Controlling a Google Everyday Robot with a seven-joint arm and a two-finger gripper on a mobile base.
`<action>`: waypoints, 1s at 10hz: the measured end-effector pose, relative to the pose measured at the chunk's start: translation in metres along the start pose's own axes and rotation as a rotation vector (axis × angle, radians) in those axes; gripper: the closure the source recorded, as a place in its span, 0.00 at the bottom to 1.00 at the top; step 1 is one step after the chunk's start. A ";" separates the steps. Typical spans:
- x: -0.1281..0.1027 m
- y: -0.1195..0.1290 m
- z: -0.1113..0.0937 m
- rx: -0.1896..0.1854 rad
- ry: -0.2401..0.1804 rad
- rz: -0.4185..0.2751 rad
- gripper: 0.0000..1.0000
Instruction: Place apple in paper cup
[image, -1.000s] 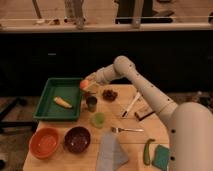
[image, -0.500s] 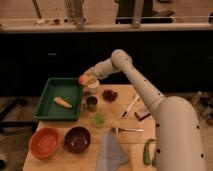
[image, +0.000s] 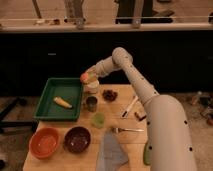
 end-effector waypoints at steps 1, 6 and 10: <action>0.006 -0.003 -0.003 0.001 0.001 0.009 1.00; 0.022 -0.014 -0.007 0.003 0.001 0.031 1.00; 0.026 -0.018 0.002 -0.009 0.005 0.038 1.00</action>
